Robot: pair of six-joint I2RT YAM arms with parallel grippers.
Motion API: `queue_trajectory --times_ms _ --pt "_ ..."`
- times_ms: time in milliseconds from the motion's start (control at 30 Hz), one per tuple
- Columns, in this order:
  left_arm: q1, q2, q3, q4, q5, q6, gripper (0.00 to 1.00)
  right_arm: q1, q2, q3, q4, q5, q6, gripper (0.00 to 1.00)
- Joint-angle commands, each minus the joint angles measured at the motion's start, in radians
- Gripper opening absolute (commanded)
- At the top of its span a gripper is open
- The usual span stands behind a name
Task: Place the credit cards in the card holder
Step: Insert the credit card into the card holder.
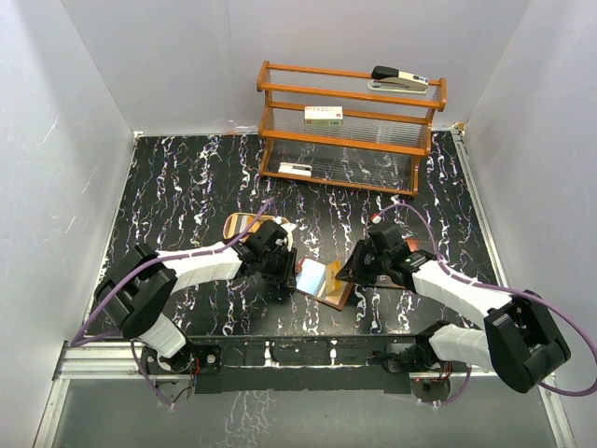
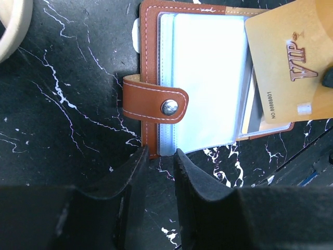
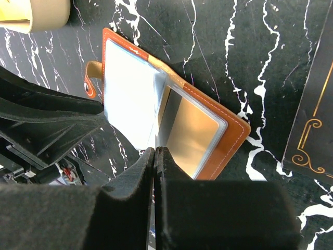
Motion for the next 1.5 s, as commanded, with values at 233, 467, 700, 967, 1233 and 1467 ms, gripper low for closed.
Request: queue_trajectory --times_ms 233,467,700,967,1233,1467 --pt "-0.034 0.005 0.013 -0.031 -0.028 -0.04 0.25 0.003 0.04 -0.048 0.167 -0.059 0.057 0.0" --pt "-0.05 0.014 -0.001 -0.024 -0.029 -0.065 0.25 0.003 0.038 -0.068 0.188 -0.065 0.08 0.0" --pt "-0.061 0.014 -0.008 -0.029 -0.04 -0.074 0.25 0.003 -0.038 -0.068 0.094 0.042 0.067 0.0" --pt "-0.063 0.019 -0.009 -0.035 -0.051 -0.078 0.25 0.003 -0.073 -0.068 0.097 0.017 0.072 0.0" --pt "-0.069 0.017 -0.009 -0.038 -0.057 -0.083 0.25 0.003 -0.03 -0.1 0.171 -0.012 0.09 0.0" --pt "-0.073 0.032 -0.001 -0.039 -0.058 -0.079 0.25 0.002 0.014 -0.133 0.247 -0.062 0.092 0.0"
